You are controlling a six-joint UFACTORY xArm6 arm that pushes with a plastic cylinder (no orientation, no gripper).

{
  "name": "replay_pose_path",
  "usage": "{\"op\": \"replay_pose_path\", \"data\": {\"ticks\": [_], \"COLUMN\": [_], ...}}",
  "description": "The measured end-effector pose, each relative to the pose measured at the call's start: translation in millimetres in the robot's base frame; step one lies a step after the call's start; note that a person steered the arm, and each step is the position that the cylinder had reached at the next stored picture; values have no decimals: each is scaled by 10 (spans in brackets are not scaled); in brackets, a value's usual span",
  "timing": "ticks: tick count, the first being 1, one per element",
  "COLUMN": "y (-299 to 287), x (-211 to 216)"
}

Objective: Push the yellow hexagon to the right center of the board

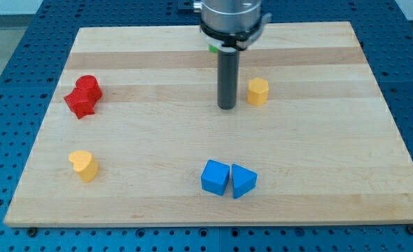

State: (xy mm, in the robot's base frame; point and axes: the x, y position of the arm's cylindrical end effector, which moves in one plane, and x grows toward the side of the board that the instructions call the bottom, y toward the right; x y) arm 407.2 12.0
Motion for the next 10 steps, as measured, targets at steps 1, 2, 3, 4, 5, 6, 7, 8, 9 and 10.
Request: {"op": "replay_pose_path", "data": {"ticks": [1, 2, 3, 4, 5, 6, 7, 8, 9, 10], "y": [225, 628, 1265, 1464, 935, 480, 638, 998, 1299, 1770], "x": [-256, -256, -255, -255, -173, -55, 353, 203, -76, -168]}}
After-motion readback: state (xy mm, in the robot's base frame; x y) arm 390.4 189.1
